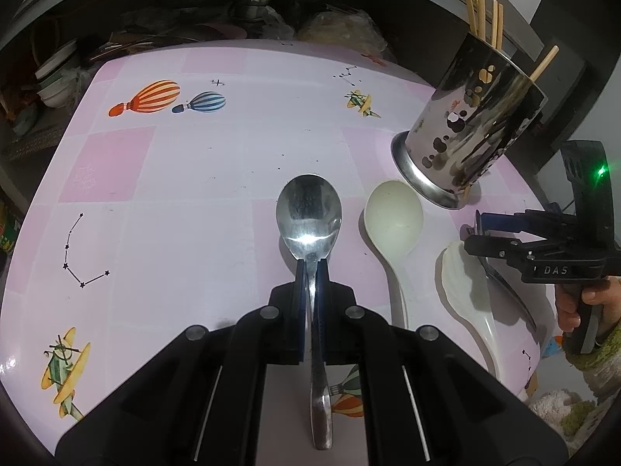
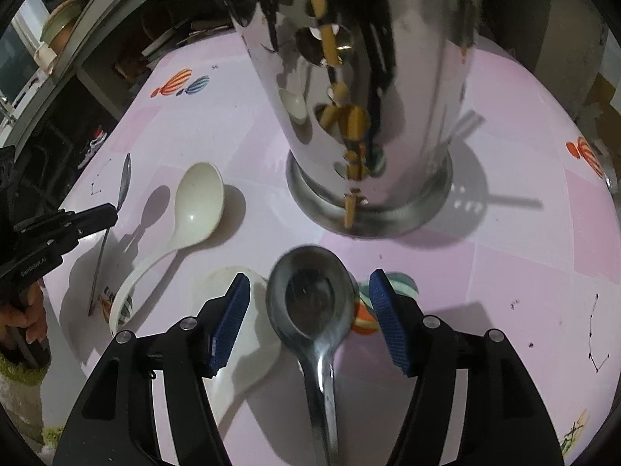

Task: Organize utensils
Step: 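Lift the right tool's steel spoon up over the steel holder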

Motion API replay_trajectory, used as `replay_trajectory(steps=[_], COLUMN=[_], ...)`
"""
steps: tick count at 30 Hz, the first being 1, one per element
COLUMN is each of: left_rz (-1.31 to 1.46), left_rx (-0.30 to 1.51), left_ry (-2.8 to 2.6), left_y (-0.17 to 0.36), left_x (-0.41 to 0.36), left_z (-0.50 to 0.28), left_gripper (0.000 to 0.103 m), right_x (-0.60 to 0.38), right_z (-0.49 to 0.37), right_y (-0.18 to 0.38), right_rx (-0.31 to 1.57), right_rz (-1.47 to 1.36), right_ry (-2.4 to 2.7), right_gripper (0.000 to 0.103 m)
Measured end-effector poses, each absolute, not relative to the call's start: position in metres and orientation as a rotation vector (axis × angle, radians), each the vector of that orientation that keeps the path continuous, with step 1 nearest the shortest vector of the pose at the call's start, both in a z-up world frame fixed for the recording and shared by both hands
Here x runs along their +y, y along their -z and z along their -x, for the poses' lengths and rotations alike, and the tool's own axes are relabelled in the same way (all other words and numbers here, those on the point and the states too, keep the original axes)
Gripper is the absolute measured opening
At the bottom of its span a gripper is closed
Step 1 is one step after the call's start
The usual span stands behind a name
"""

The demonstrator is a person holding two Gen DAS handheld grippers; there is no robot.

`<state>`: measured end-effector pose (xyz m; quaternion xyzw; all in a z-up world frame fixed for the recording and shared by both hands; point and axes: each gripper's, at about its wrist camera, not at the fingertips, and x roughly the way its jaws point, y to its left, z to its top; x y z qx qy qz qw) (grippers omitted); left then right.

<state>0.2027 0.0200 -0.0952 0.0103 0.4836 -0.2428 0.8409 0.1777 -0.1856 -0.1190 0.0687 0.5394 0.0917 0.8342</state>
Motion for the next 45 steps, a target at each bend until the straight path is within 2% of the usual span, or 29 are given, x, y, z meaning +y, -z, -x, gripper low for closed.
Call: replay_trajectory(steps=[3, 11, 21, 37, 39, 45], left_rz=[-0.022, -0.023, -0.026, -0.019, -0.018, -0.027], left_rx=[1.022, 1.023, 1.008, 0.938, 0.920, 0.879], left_ry=[0.512, 0.513, 0.510, 0.523, 0.531, 0.554], left_y=[0.095, 0.096, 0.090, 0.059, 0.052, 0.036], left_x=[0.019, 0.019, 0.016, 0.011, 0.010, 0.002], left_z=[-0.203, -0.204, -0.203, -0.195, -0.193, -0.191], left_gripper=[0.004, 0.004, 0.004, 0.004, 0.000, 0.000], right_x=[-0.185, -0.194, -0.204, -0.234, -0.237, -0.243], right_z=[-0.180, -0.177, -0.164, -0.119, -0.116, -0.110], right_y=[0.122, 0.123, 0.111, 0.028, 0.018, 0.008], right_rx=[1.143, 1.146, 1.107, 0.906, 0.878, 0.833], right_rz=[-0.151, -0.167, -0.176, -0.150, -0.142, -0.143], right_ry=[-0.196, -0.200, -0.203, -0.191, -0.184, -0.173], right_gripper=[0.061, 0.044, 0.044, 0.043, 0.043, 0.043])
